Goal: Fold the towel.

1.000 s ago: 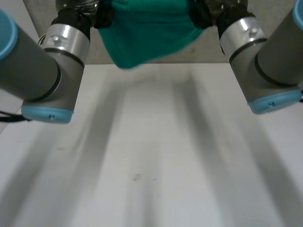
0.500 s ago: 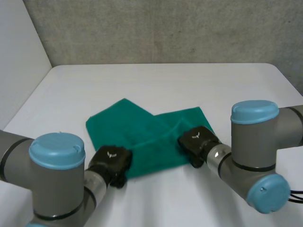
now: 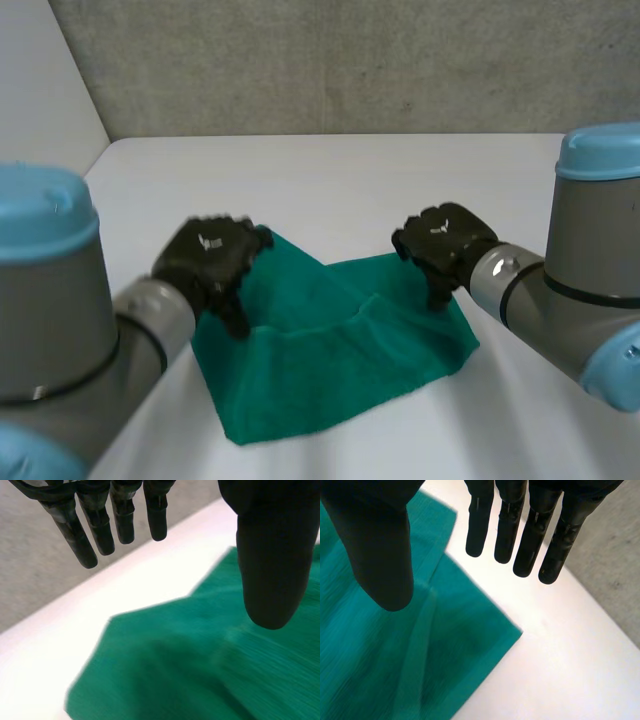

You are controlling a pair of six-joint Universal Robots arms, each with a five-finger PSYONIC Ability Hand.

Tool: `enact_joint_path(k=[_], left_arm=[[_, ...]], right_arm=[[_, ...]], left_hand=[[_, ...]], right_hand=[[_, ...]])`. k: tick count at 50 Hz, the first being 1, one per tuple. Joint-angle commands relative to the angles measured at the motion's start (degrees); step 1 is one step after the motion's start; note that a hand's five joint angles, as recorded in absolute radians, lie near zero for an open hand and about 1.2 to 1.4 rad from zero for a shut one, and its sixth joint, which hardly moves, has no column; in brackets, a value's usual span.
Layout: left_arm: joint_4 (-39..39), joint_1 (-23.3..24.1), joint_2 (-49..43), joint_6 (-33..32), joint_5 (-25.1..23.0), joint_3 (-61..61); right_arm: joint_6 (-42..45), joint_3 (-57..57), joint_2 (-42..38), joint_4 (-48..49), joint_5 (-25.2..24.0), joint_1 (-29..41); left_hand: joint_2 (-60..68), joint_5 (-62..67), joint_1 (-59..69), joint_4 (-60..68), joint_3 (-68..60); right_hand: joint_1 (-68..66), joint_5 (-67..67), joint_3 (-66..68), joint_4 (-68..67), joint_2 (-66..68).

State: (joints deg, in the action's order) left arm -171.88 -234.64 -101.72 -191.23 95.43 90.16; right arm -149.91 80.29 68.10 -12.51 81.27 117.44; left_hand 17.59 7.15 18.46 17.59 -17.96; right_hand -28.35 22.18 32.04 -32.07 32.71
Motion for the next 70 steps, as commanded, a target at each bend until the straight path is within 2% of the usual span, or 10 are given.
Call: enact_joint_path(k=[1,16,18,22,27,50,55,62,64,70], left_arm=[[-1.27,-4.86,-9.63,-0.11,-3.23,-10.52],[-1.00,-14.26,-18.25,-19.96,-21.85,-12.38],[-0.92,-14.97,-18.34,-20.23,-24.06,-12.11],[-0.83,-17.08,-18.34,-20.32,-29.07,-11.41],[-0.91,-17.78,-18.51,-20.41,-32.76,-10.80],[0.23,-13.21,-25.46,-20.67,-33.21,-11.23],[0.23,-13.04,-25.72,-20.67,-33.56,-11.23],[1.46,-12.86,-25.72,-20.76,-38.39,-11.14],[1.55,-12.95,-25.63,-20.94,-40.06,-12.02],[-4.05,-13.13,-24.49,-21.12,-35.69,-19.91]], right_arm=[[-2.94,-5.75,-6.83,0.29,-4.62,1.56],[-8.82,-12.00,-18.00,-5.33,-10.17,4.29],[-9.00,-12.00,-18.52,-5.68,-9.82,4.29],[-9.53,-11.48,-18.79,-4.81,-9.99,3.68],[-10.49,-8.33,-11.88,1.24,-8.94,3.06],[-8.38,8.39,10.47,3.11,-13.33,-1.68],[-8.38,8.48,11.36,2.93,-14.21,-2.74],[-8.12,7.69,11.27,3.02,-14.12,-5.47],[-8.03,7.16,11.18,3.10,-13.60,-6.16],[-8.03,2.06,8.72,5.04,-12.80,-6.70]], left_hand=[[0.02,0.47,-0.85,0.02,0.34],[0.36,0.81,-0.51,0.36,0.01],[0.36,0.81,-0.51,0.36,0.01],[1.20,1.65,0.33,1.20,-0.83],[2.04,2.49,1.17,2.04,-1.67],[5.40,5.85,4.53,5.40,-5.03],[29.55,30.00,28.68,29.55,-29.18],[45.61,46.05,44.74,45.61,-45.24],[62.33,62.78,61.46,62.33,-61.97],[62.41,62.85,61.54,62.41,-62.04]], right_hand=[[-0.08,-3.75,-3.61,3.64,-4.28],[4.15,-7.98,-7.84,7.87,-8.51],[-1.71,-2.12,-1.98,2.01,-2.65],[-51.55,47.72,47.86,-47.82,47.18],[-51.65,47.82,47.96,-47.93,47.29],[-51.65,47.82,47.96,-47.93,47.29],[-51.65,47.82,47.96,-47.93,47.29],[-51.65,47.82,47.96,-47.93,47.29],[-51.65,47.82,47.96,-47.93,47.29],[-51.65,47.82,47.96,-47.93,47.29]])
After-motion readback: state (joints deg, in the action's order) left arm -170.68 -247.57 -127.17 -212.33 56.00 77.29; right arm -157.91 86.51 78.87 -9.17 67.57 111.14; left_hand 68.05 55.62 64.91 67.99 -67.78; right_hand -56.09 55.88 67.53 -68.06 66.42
